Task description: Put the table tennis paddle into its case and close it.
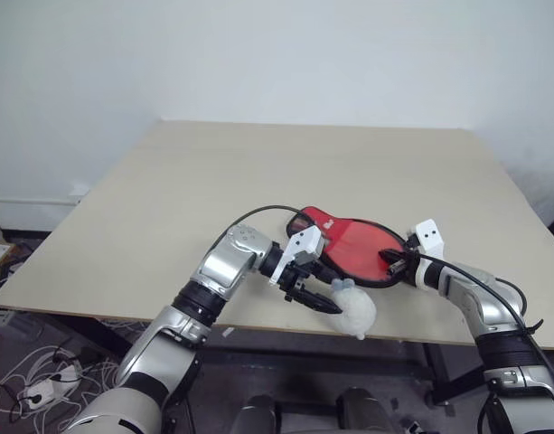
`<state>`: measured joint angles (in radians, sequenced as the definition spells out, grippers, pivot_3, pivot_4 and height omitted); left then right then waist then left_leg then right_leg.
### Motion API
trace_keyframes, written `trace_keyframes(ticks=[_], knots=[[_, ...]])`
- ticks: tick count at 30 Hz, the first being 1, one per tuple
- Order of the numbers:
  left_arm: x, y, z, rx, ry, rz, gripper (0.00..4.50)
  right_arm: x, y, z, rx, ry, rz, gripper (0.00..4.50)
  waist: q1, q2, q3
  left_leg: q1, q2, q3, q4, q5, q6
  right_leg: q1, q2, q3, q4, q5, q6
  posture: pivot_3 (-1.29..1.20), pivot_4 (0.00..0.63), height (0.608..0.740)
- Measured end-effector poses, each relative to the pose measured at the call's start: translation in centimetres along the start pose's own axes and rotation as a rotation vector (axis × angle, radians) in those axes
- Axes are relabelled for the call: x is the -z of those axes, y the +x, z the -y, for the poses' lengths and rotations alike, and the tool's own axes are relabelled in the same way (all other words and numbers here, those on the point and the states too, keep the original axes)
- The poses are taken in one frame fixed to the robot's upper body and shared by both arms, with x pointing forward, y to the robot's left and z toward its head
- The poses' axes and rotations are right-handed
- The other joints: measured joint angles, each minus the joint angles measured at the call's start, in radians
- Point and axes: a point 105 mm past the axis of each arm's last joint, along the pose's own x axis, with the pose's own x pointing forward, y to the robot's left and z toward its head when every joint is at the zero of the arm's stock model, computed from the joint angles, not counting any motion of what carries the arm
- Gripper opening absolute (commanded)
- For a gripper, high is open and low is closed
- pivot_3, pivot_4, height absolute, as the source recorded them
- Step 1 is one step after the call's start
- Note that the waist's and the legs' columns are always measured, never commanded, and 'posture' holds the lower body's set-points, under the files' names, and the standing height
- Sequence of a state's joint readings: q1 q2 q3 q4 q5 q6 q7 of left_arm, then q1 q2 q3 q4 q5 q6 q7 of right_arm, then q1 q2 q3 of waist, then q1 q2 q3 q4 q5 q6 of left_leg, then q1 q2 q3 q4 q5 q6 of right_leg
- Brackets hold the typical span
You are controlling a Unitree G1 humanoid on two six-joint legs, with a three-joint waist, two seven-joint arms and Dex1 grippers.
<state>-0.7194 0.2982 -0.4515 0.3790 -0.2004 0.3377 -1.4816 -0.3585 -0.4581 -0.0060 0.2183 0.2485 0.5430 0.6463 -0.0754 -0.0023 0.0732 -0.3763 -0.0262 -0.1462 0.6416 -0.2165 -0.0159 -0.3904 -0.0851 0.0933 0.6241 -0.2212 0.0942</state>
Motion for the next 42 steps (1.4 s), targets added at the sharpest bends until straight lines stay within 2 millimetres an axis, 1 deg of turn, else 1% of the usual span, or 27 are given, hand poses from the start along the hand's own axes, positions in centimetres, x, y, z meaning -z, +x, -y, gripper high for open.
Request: trace_keyframes(ticks=[7, 13, 17, 19, 22, 25, 26, 34, 36, 38, 42], knots=[[0.3, 1.1, -1.1, -0.024, 0.027, -0.045, 3.03, 0.1, 0.0, 0.0, 0.005, -0.013, 0.0, 0.0, 0.0, 0.0, 0.0, 0.0, 0.0, 0.0, 0.0, 0.0, 0.0, 0.0, 0.0, 0.0, 0.0, 0.0, 0.0, 0.0, 0.0, 0.74], [0.4, 1.3, -0.9, 0.0, 0.019, -0.045, 3.03, 0.1, 0.0, 0.0, 0.008, -0.018, 0.005, 0.0, 0.0, 0.0, 0.0, 0.0, 0.0, 0.0, 0.001, 0.0, 0.0, 0.0, 0.0, 0.0, 0.0, 0.0, 0.0, 0.0, 0.0, 0.74], [0.5, 1.3, -0.8, 0.017, -0.004, -0.045, 2.31, 0.1, 0.0, -0.1, 0.012, -0.02, 0.005, 0.0, 0.0, 0.0, 0.0, 0.0, 0.0, 0.0, 0.001, 0.0, 0.0, 0.001, 0.0, 0.0, 0.0, 0.0, 0.0, 0.0, 0.0, 0.74], [0.5, 1.4, -0.6, 0.031, -0.022, -0.044, 1.7, 0.1, 0.1, -0.1, 0.012, -0.022, 0.006, 0.0, 0.0, -0.001, 0.0, 0.0, 0.0, 0.0, 0.001, 0.0, 0.0, 0.001, 0.0, 0.0, 0.0, 0.0, 0.0, 0.0, 0.0, 0.74], [0.6, 1.4, -0.5, 0.042, -0.04, -0.045, 0.93, 0.2, 0.1, -0.1, 0.013, -0.026, 0.006, 0.0, 0.0, -0.001, 0.0, 0.0, 0.0, 0.0, 0.001, 0.0, 0.0, 0.001, 0.0, 0.0, 0.0, 0.0, 0.0, 0.0, 0.0, 0.74], [0.6, 1.4, -0.5, 0.048, -0.052, -0.045, 0.2, 0.2, 0.1, -0.1, 0.013, -0.027, 0.006, 0.0, 0.0, -0.001, 0.0, 0.0, 0.0, 0.0, 0.001, 0.0, 0.0, 0.001, 0.0, 0.0, 0.0, 0.0, 0.0, 0.0, 0.0, 0.74], [0.7, 1.4, -0.5, 0.048, -0.055, -0.045, 0.03, 0.2, 0.1, -0.1, 0.013, -0.027, 0.006, 0.0, 0.0, -0.001, 0.0, 0.0, 0.0, 0.0, 0.001, 0.0, 0.0, 0.001, 0.0, 0.0, 0.0, 0.0, 0.0, 0.0, 0.0, 0.74], [0.7, 1.3, -0.6, 0.042, -0.058, -0.047, 0.03, 0.2, 0.1, -0.1, 0.013, -0.028, 0.008, 0.0, 0.0, -0.001, 0.0, 0.0, 0.0, 0.0, 0.001, 0.0, 0.0, 0.001, 0.0, 0.0, 0.0, 0.0, 0.0, 0.0, 0.0, 0.74], [0.8, 1.1, -0.8, 0.029, -0.056, -0.048, 0.03, 0.2, 0.2, -0.2, 0.012, -0.028, 0.009, 0.0, -0.001, -0.001, 0.0, 0.0, 0.0, 0.0, 0.001, 0.0, 0.0, 0.0, 0.0, 0.0, 0.0, 0.0, 0.0, 0.0, 0.0, 0.74], [1.0, 0.4, -0.9, 0.007, -0.061, -0.053, 0.03, 0.1, 0.2, -0.2, 0.011, -0.033, 0.01, 0.0, -0.001, -0.001, 0.0, 0.001, 0.001, 0.0, 0.001, 0.0, 0.0, 0.0, 0.0, 0.0, 0.001, 0.0, 0.0, 0.0, 0.0, 0.74], [1.5, -1.9, -1.2, -0.054, -0.075, -0.067, 0.03, 0.2, 0.2, -0.3, 0.013, -0.043, 0.008, 0.0, -0.001, -0.001, 0.0, 0.001, 0.001, 0.0, 0.001, 0.0, 0.0, 0.0, 0.001, 0.0, 0.001, 0.0, 0.0, 0.0, 0.0, 0.74]])
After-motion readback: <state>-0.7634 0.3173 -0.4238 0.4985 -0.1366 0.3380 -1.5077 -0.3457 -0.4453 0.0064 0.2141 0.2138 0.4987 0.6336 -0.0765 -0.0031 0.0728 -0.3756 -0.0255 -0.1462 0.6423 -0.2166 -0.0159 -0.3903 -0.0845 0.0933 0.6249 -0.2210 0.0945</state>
